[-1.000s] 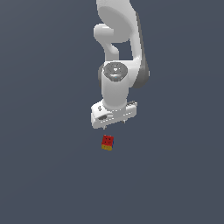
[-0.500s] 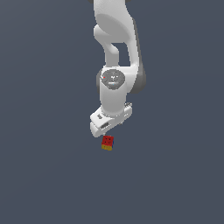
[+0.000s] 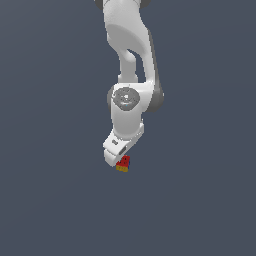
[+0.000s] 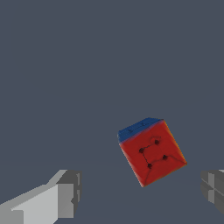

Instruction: Pick up the object and move it to a goal position.

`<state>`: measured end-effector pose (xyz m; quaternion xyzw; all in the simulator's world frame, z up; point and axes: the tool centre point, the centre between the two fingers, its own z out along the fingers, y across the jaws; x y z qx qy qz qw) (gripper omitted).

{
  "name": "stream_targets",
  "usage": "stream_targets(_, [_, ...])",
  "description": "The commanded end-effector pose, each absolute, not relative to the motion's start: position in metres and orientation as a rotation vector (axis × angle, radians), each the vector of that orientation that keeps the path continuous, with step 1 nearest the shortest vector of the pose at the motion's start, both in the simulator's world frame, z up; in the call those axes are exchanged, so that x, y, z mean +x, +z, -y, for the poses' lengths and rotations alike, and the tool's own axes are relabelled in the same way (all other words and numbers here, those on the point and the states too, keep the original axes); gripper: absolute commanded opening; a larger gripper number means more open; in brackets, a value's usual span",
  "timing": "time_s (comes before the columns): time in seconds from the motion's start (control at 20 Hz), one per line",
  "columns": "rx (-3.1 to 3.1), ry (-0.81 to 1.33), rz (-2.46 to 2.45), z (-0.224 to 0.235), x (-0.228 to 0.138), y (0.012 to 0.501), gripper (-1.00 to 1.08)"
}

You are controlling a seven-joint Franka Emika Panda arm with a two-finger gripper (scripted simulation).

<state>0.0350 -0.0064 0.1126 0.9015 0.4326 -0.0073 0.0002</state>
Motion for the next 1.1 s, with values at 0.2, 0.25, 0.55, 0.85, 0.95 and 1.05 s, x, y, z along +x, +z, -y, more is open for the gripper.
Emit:
stream_targets(0.2, [2.702,-0.017,-1.602,0.012,0.042,0.102,1.0])
stream_targets(0.25, [2.68,-0.016,-1.638,0.013,0.043,0.1,1.0])
stream_targets(0.55, [2.562,-0.009,-1.818,0.018,0.049,0.091,1.0])
stream_targets(0.85, [2.48,-0.003,-1.929,0.021,0.053,0.086,1.0])
stream_targets(0.95, [2.461,-0.002,-1.952,0.021,0.053,0.085,1.0])
stream_targets(1.05, [2.448,-0.001,-1.969,0.022,0.054,0.084,1.0])
